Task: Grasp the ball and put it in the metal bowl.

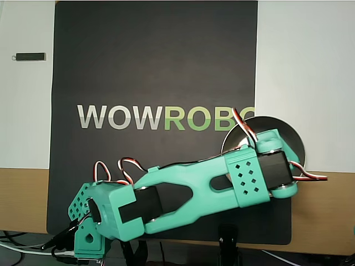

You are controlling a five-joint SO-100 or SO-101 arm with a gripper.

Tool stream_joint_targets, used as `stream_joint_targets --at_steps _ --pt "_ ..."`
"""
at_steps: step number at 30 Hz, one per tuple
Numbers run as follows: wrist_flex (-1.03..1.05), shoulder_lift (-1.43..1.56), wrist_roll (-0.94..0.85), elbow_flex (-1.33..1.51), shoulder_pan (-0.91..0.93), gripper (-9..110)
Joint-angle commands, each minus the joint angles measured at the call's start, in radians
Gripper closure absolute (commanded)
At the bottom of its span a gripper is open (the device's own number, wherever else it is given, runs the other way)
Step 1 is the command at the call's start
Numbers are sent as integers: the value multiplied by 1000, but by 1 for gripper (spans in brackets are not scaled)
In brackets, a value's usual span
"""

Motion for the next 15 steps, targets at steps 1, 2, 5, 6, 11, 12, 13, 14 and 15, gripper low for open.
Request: stream_joint_targets --at_steps 1,2,5,6,11,12,13,14,15 --pt "-8 6 -8 -44 5 75" --pt "-8 6 -8 -48 5 72" --pt "-8 6 -8 -48 5 56" --pt "-8 6 -9 -48 5 52" --pt "-8 6 -9 -48 5 46" --pt "-8 6 -9 -48 5 46" --pt "-8 6 -9 -48 5 46" --pt "-8 6 -9 -48 5 46" --pt "-8 6 -9 -48 5 46"
